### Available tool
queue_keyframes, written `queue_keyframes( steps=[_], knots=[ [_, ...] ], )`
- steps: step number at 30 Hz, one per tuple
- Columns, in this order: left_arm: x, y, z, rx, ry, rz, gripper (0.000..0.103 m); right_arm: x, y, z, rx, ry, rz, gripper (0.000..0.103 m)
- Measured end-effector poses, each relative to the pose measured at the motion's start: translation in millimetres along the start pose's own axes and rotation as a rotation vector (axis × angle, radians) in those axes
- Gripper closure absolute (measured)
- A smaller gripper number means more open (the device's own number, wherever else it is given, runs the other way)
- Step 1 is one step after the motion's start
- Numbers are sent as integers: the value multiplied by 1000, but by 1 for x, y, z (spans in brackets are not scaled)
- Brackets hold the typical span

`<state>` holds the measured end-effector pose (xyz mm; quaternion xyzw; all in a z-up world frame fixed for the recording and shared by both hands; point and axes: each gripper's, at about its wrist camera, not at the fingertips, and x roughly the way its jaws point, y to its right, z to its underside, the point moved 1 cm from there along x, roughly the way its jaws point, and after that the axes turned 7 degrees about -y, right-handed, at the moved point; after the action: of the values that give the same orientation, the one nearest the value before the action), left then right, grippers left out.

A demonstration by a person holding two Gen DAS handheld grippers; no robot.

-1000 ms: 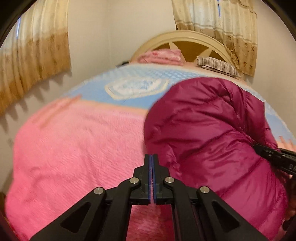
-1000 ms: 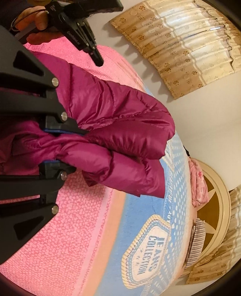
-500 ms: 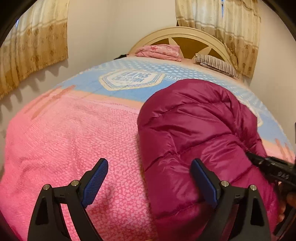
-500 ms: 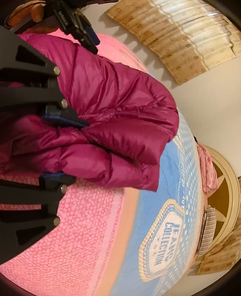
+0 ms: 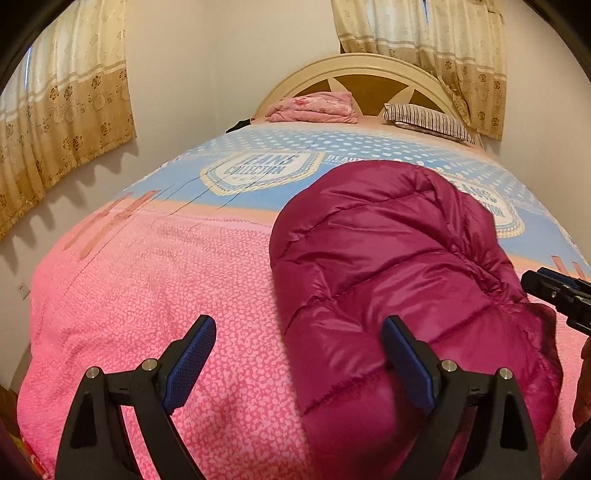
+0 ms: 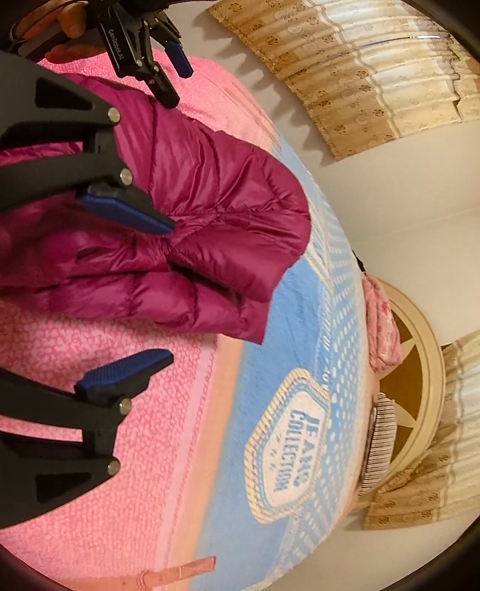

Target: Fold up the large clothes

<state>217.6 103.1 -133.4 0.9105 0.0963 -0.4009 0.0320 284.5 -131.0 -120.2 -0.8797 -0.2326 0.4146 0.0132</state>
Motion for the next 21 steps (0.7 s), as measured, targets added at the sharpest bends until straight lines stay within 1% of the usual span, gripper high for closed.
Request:
queue_keyframes(
  steps=[3, 6, 10, 13, 15, 18, 21],
  knots=[
    [-12, 2, 2, 10, 14, 10, 11, -11, -5, 4, -7, 17, 2, 35],
    [-27, 3, 6, 28, 29, 9, 11, -17, -12, 6, -25, 27, 1, 31],
    [-48, 0, 13, 42, 54, 7, 11, -30, -27, 11, -55, 48, 4, 31],
    [-65, -2, 16, 45, 77, 11, 11, -42, -37, 15, -73, 69, 7, 30],
    [-77, -3, 16, 49, 93, 13, 11, -51, -45, 18, -93, 88, 20, 28],
    [-90, -4, 18, 55, 116, 17, 11, -62, -56, 20, -118, 111, 28, 25],
    [-99, -6, 19, 53, 131, 31, 11, -67, -64, 22, -134, 121, 29, 25]
  ],
)
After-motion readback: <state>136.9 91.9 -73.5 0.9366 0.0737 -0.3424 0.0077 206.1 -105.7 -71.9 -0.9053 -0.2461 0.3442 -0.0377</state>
